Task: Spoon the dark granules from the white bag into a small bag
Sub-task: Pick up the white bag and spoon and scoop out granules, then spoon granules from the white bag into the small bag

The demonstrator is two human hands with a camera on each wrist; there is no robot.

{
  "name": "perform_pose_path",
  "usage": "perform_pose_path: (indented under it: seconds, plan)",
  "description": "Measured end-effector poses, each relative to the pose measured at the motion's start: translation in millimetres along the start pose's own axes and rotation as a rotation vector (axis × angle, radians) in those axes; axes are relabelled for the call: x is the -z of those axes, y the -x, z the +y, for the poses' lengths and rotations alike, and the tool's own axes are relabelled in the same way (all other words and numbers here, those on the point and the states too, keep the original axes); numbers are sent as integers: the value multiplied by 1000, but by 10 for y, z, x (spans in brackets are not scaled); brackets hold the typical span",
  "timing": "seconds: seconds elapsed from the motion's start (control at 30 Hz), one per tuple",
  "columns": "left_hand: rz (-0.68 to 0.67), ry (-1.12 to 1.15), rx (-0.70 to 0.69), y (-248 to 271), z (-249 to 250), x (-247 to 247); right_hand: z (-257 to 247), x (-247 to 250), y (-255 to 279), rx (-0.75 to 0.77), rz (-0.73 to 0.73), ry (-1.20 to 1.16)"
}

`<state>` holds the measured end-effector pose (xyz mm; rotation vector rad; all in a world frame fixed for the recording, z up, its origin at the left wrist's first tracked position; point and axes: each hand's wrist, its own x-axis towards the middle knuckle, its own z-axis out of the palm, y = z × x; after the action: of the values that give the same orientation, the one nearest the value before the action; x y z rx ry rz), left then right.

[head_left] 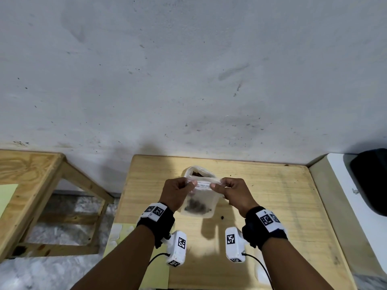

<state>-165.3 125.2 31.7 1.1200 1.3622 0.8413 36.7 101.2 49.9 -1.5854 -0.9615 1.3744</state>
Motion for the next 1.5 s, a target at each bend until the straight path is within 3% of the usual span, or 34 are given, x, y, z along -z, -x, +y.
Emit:
perform_pose_path:
  seconds: [0.2, 0.3, 0.4, 0.47, 0.7, 0.87, 1.0, 1.37, 1.5]
  plan:
    - [-29, 77, 27, 3, -17, -11, 119, -18, 3, 18, 67, -43]
    - [33, 113, 39, 4, 0, -22, 159, -50, 33, 40, 85, -74]
    - [153, 257, 105, -18, -13, -30, 224, -99, 102, 118, 2, 18]
    - [161, 269, 129, -28, -46, -25, 292, -124, 140, 147, -55, 97]
    - [11, 99, 82, 104, -88, 77, 396, -171, 166, 56, 17, 64]
    - [-12, 37, 116, 226, -272, 127, 554, -169, 219, 10, 41, 91]
    - [-131, -52, 139, 335, -375, 141, 694, -192, 312, -18, 57, 127]
    - [-269, -84, 374, 604, -831, 129, 1107, -240, 766, -166, 3, 231]
    - [-247, -172, 417, 745, -1027, 63, 1293, -268, 926, -194, -62, 418]
